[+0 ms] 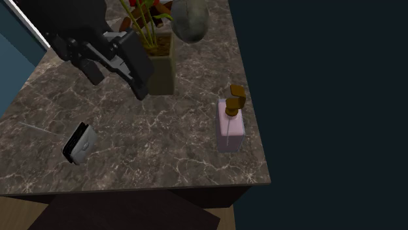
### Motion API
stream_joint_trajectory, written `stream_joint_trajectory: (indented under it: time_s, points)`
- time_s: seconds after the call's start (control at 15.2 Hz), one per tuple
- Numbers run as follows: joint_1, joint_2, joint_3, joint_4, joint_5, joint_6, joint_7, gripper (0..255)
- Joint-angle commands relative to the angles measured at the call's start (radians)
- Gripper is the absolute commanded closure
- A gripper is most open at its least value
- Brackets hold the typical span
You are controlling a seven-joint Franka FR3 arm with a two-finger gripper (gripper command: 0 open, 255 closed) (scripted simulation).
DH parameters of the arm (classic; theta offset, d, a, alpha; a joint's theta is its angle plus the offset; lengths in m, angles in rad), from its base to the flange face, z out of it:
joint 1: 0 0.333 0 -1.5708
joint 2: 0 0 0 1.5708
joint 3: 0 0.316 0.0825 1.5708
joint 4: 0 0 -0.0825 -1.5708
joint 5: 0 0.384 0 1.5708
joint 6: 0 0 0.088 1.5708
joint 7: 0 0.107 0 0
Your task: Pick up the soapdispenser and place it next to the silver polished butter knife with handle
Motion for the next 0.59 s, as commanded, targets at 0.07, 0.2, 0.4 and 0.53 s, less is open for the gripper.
stream_joint_trajectory:
  time_s: [0.07, 0.2, 0.4, 0.53]
  points:
    - [-0.007, 0.013, -0.018, -0.013, -0.008, 0.029, -0.016, 0]
    - [-0.021, 0.044, -0.055, -0.035, -0.024, 0.086, -0.047, 0]
    - [-0.041, 0.102, -0.11, -0.057, -0.044, 0.174, -0.093, 0]
    - [-0.053, 0.149, -0.147, -0.065, -0.054, 0.233, -0.125, 0]
